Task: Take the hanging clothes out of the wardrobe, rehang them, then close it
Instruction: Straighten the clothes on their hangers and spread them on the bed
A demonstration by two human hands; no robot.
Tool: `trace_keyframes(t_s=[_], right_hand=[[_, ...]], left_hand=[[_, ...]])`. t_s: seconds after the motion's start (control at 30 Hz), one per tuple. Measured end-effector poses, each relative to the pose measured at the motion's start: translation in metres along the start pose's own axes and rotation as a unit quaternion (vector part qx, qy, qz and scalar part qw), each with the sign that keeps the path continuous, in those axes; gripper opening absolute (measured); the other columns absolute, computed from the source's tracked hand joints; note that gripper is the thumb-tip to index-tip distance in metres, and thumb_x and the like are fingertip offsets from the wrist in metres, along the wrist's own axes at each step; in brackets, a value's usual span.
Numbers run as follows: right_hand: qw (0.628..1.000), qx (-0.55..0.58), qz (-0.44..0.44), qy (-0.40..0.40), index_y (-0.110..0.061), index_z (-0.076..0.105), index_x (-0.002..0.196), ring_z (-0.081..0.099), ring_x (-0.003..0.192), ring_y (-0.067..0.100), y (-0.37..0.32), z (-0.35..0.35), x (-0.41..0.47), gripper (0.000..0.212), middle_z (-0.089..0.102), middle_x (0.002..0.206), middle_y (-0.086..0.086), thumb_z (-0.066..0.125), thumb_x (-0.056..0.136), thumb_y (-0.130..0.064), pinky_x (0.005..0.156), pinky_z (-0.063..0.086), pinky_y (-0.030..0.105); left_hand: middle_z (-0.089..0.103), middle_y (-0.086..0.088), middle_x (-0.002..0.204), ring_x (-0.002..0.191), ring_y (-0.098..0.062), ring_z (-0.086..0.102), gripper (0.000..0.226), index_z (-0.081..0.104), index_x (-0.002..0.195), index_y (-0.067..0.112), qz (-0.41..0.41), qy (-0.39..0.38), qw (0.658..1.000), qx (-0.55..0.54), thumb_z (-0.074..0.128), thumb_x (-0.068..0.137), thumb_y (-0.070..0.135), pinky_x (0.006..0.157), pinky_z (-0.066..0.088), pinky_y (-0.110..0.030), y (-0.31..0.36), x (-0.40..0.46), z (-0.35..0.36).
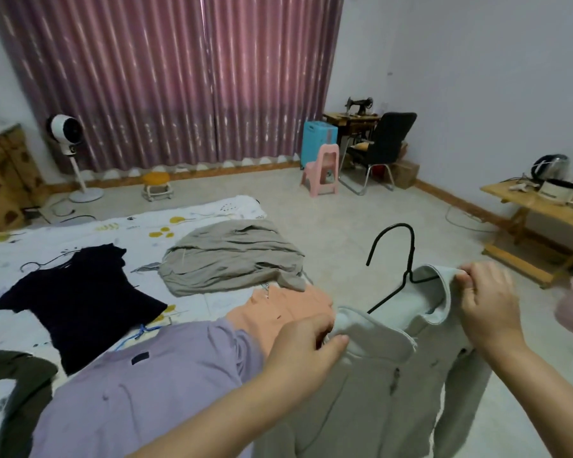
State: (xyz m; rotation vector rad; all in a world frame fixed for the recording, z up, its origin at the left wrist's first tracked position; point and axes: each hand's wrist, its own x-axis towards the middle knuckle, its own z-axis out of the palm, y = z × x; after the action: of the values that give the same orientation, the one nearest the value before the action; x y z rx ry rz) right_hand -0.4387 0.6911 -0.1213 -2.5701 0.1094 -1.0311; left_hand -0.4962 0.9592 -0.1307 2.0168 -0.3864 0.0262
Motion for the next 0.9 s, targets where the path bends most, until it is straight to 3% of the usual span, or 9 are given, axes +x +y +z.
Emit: trace_keyframes(t_s=[0.17,0.33,0.4,0.47,0.57,0.63,0.7,0.77,0.9], right_hand=[[0.999,0.007,-0.011,-0.049,-0.009,0.057,0.083,0.049,0.084,0.033,-0.012,0.074,0.036,0.051,0.055,0.084,0.012,0.022,0.085,-0.045,0.075,0.038,0.046],[0.993,0.006,0.004,-0.114,-0.011,0.060,0.083,0.052,0.089,0.034,-0.026,0.163,0.065,0.027,0.055,0.084,0.009,0.044,0.093,-0.029,0.080,0.035,0.044],[0.992,-0.005,0.009,-0.126,-0.011,0.062,0.081,0.054,0.086,0.034,-0.029,0.202,0.071,0.030,0.057,0.082,0.008,0.042,0.091,-0.031,0.078,0.036,0.042],[0.989,-0.009,0.010,-0.148,-0.011,0.064,0.081,0.056,0.084,0.034,-0.033,0.237,0.077,0.032,0.059,0.080,0.008,0.042,0.088,-0.033,0.076,0.038,0.041],[0.979,0.001,0.022,-0.202,-0.009,0.066,0.092,0.056,0.094,0.036,-0.037,0.288,0.078,0.023,0.062,0.091,0.011,0.048,0.091,-0.023,0.084,0.039,0.043],[0.978,0.014,0.016,-0.210,-0.008,0.067,0.097,0.058,0.095,0.037,-0.036,0.321,0.072,0.036,0.064,0.095,0.012,0.042,0.086,-0.031,0.084,0.044,0.044],[0.971,0.022,0.004,-0.239,-0.008,0.067,0.102,0.060,0.095,0.036,-0.032,0.355,0.060,0.044,0.064,0.100,0.012,0.038,0.083,-0.035,0.083,0.048,0.045],[0.957,0.020,-0.004,-0.288,-0.015,0.062,0.109,0.063,0.095,0.032,-0.028,0.385,0.044,0.036,0.064,0.104,0.010,0.044,0.083,-0.032,0.079,0.052,0.041],[0.930,0.069,-0.021,-0.361,-0.024,0.047,0.099,0.065,0.074,0.020,-0.011,0.449,0.002,0.039,0.069,0.089,0.008,0.044,0.062,-0.037,0.048,0.052,0.025]], left_hand=[[0.045,0.012,0.050,0.054,-0.003,0.038,0.021,0.051,0.052,0.024,-0.030,0.042,0.998,-0.027,0.049,0.071,0.033,0.054,0.028,-0.020,-0.044,0.053,-0.024],[0.070,-0.007,0.081,0.072,-0.004,0.055,0.033,0.070,0.081,0.021,-0.102,0.036,0.991,-0.076,0.053,0.067,0.047,0.069,0.044,-0.025,-0.119,0.110,-0.049],[0.069,-0.004,0.078,0.072,-0.004,0.055,0.036,0.068,0.084,0.027,-0.112,0.051,0.991,-0.055,0.052,0.063,0.052,0.070,0.046,-0.028,-0.151,0.132,-0.057],[0.066,0.008,0.065,0.064,0.002,0.054,0.009,0.068,0.070,0.035,-0.132,0.066,0.988,-0.037,0.060,0.074,0.038,0.062,0.042,-0.022,-0.177,0.154,-0.063],[0.066,0.026,0.065,0.071,0.006,0.061,0.048,0.065,0.060,0.045,-0.147,0.068,0.987,-0.021,0.060,0.085,0.004,0.055,0.033,-0.006,-0.219,0.180,-0.068],[0.060,0.022,0.052,0.059,0.005,0.056,0.046,0.062,0.055,0.046,-0.163,0.073,0.984,0.011,0.062,0.085,0.011,0.052,0.032,-0.011,-0.248,0.198,-0.068],[0.045,0.013,0.046,0.051,-0.001,0.043,0.021,0.056,0.056,0.033,-0.183,0.102,0.977,0.033,0.059,0.076,0.039,0.052,0.028,-0.020,-0.282,0.214,-0.064],[0.036,0.007,0.048,0.051,-0.007,0.035,0.035,0.042,0.061,0.022,-0.198,0.118,0.970,0.073,0.044,0.063,0.058,0.052,0.022,-0.025,-0.320,0.228,-0.059],[0.037,0.005,0.049,0.051,-0.009,0.034,0.044,0.038,0.054,0.017,-0.239,0.125,0.956,0.117,0.037,0.059,0.061,0.052,0.025,-0.026,-0.392,0.249,-0.047]])
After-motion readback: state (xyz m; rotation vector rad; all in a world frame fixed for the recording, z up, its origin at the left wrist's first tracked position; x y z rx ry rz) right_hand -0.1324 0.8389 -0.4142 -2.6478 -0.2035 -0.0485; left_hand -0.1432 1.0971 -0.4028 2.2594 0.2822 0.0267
